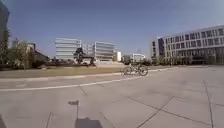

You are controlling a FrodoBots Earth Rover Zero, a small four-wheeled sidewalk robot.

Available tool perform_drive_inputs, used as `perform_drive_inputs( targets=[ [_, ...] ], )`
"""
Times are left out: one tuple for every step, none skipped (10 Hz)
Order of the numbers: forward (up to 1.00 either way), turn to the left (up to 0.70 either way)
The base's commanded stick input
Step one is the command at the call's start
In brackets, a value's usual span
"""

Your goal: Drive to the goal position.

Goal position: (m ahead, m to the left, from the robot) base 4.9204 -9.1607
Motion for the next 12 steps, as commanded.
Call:
perform_drive_inputs(
  targets=[
    [0.06,0.00],
    [0.06,0.00],
    [0.06,0.00],
    [0.06,0.00],
    [0.06,0.00],
    [0.06,0.00],
    [0.06,0.00],
    [0.06,0.00],
    [0.07,0.00],
    [0.06,0.00],
    [0.06,0.00],
    [0.06,0.00]
  ],
)
